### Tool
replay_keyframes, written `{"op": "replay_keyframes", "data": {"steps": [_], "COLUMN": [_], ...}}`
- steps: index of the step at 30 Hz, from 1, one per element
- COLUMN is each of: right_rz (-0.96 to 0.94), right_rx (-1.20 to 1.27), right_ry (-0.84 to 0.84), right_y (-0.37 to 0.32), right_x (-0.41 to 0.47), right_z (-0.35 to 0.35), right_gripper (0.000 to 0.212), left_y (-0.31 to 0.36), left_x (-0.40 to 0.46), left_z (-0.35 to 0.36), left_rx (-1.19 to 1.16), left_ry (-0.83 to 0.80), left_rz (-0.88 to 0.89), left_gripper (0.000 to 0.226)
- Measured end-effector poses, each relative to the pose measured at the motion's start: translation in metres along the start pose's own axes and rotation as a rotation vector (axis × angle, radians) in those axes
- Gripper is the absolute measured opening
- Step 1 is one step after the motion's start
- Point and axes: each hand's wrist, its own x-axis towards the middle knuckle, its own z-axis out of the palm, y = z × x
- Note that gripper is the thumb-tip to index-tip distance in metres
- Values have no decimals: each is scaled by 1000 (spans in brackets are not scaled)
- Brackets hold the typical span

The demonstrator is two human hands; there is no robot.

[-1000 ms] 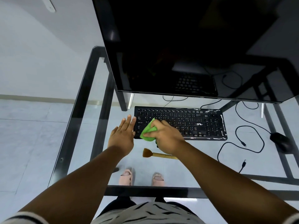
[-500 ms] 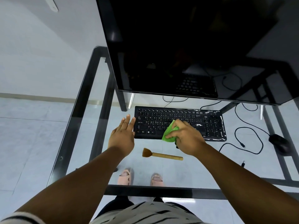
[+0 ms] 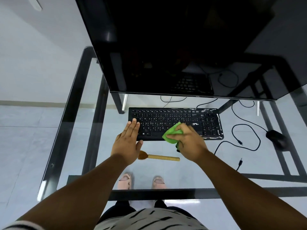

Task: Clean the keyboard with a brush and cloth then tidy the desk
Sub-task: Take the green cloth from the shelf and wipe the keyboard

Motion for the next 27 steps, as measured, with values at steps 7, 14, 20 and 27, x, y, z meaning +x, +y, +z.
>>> {"op": "replay_keyframes", "data": {"steps": [7,14,20,27], "right_rz": [52,47,185,58], "right_rx": [18,55,124,161], "right_ry": [28,54,212,120], "right_y": [32,24,57,11], "right_x": [-16,-22,-38,-13], "right_z": [-2,3,2,4], "right_gripper": [48,53,46,54], "left_y": [9,31,38,50], "left_x": [-2,0,2,2], "left_z": [0,8,10,12], "left_rx": [55,92,142,151], "left_ry": [9,42,26,20], "left_rz": [-43,-135,-164,-186], "left_gripper": [68,72,75,79]}}
